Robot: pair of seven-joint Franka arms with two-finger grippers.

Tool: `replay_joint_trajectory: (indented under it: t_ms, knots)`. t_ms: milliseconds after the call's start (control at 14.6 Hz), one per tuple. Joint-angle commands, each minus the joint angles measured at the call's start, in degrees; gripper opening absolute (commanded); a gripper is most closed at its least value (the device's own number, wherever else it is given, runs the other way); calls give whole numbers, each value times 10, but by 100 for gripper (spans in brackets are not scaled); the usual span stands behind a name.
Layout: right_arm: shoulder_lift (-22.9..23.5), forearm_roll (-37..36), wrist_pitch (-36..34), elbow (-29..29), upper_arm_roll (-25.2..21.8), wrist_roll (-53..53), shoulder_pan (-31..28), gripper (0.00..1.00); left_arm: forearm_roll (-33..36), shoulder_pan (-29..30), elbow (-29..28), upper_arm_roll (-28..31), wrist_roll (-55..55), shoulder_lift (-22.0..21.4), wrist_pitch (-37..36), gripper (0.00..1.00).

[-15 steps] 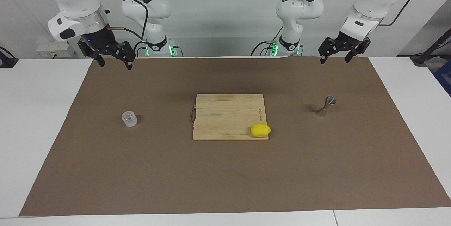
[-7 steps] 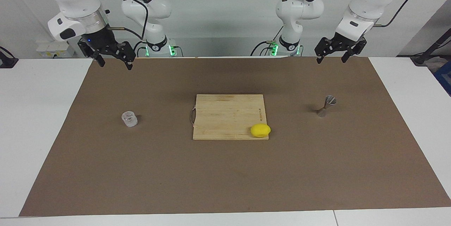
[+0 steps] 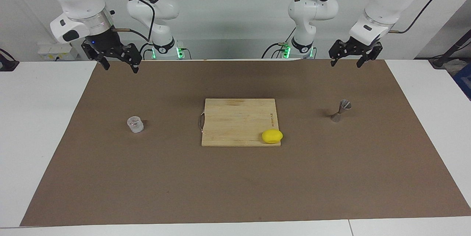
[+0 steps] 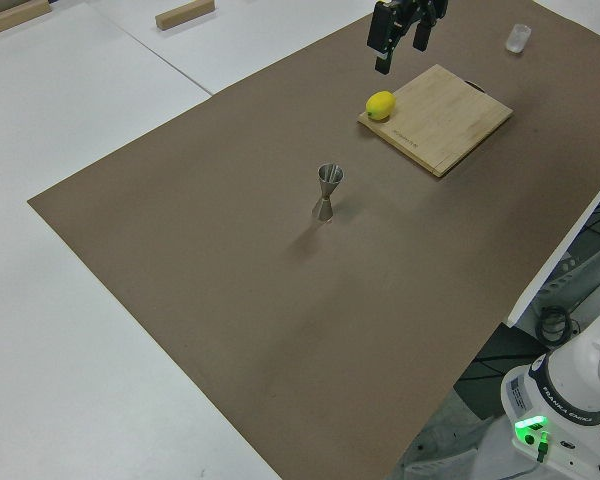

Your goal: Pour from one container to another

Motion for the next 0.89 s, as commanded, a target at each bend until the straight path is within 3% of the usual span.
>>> replay_joint_trajectory:
  t_ms: [0, 343, 617, 823]
  knots:
    - [-3, 7, -4, -5, 6, -16, -10, 99, -58, 42, -28, 0, 102, -9, 27, 100]
    - [-3, 7, -4, -5, 5, -16, -10, 99, -153, 113, -24, -1, 313, 49, 38, 100]
    - [-3, 7, -4, -5, 5, -16, -11, 99, -214, 178, -8, -1, 491, 119, 42, 100]
    - [-3, 7, -4, -5, 5, -16, -10, 99, -242, 217, -6, -1, 607, 141, 53, 100]
